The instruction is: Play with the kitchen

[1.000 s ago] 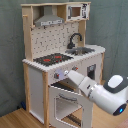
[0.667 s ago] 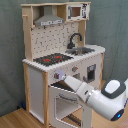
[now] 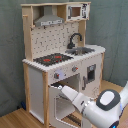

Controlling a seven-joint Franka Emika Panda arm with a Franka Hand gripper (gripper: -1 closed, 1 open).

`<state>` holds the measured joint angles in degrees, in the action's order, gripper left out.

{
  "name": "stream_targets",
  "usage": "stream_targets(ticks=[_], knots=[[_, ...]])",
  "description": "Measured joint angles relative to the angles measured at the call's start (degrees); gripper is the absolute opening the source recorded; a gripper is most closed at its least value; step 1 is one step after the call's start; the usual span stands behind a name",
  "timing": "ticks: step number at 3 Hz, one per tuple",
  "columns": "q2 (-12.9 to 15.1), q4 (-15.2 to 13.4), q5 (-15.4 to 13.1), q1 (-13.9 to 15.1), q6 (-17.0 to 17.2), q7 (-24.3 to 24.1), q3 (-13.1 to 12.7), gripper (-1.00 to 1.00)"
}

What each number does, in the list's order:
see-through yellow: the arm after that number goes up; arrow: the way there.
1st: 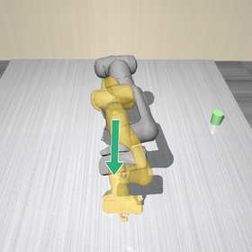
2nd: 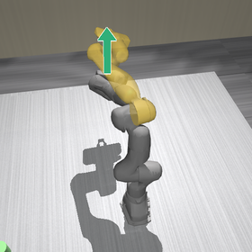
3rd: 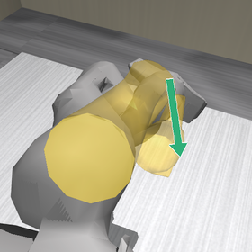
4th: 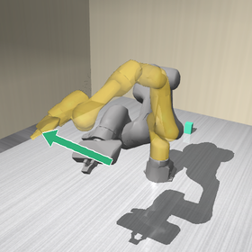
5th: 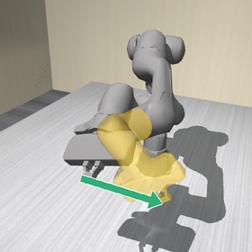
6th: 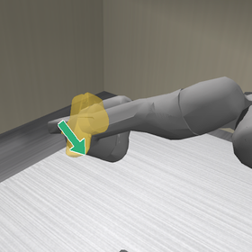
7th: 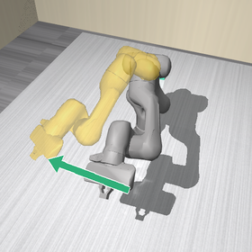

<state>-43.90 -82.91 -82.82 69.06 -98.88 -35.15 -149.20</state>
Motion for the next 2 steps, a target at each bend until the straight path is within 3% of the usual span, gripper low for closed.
stream_targets(ticks=[2], knots=[[-4.05, 1.77, 5.03, 0.22, -0.02, -11.22, -0.18, 1.00]])
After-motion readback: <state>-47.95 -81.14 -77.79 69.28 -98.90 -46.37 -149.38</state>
